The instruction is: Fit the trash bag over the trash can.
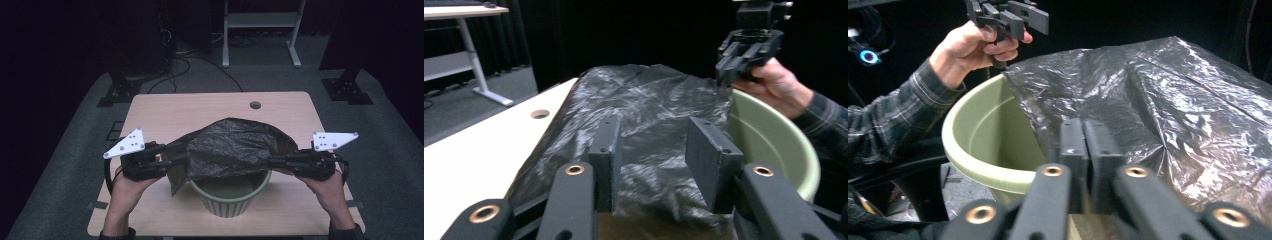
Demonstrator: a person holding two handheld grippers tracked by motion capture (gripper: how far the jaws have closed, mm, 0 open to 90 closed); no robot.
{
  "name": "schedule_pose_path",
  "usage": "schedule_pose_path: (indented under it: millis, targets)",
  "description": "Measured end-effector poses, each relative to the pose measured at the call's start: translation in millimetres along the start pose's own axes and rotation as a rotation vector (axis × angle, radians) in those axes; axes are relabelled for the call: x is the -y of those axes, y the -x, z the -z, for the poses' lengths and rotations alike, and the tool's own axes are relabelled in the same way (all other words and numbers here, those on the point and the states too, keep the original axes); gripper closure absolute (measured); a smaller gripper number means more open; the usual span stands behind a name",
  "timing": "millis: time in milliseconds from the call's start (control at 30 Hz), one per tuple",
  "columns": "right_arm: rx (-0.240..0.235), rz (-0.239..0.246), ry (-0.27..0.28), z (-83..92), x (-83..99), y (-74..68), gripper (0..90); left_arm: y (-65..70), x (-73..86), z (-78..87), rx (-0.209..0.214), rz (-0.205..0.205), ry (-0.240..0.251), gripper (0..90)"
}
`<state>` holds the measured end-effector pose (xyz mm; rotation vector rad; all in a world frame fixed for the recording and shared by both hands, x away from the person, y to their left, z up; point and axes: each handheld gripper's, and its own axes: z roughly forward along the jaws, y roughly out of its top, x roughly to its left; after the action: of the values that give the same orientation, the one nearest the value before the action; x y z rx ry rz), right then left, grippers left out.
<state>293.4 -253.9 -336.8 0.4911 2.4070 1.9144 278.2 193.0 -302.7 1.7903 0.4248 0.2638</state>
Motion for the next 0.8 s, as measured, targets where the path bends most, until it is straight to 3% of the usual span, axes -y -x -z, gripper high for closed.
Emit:
schedule_pose_path:
  millis: [333, 500, 800]
  targets:
    - [0.006, -0.01, 0.06, 1.2, -16.1, 2.4, 90.0, 14.1, -9.0, -18.0, 0.042, -0.014, -0.002, 40.5]
    - [0.014, -0.002, 0.07, -0.5, -27.2, 1.0, 90.0, 23.0, -13.7, -32.8, 0.068, -0.048, -0.022, 36.4]
    - [0.011, 0.003, 0.087, -3.3, -37.6, -1.0, 90.0, 33.0, -13.3, -56.0, 0.038, -0.109, -0.081, 30.2]
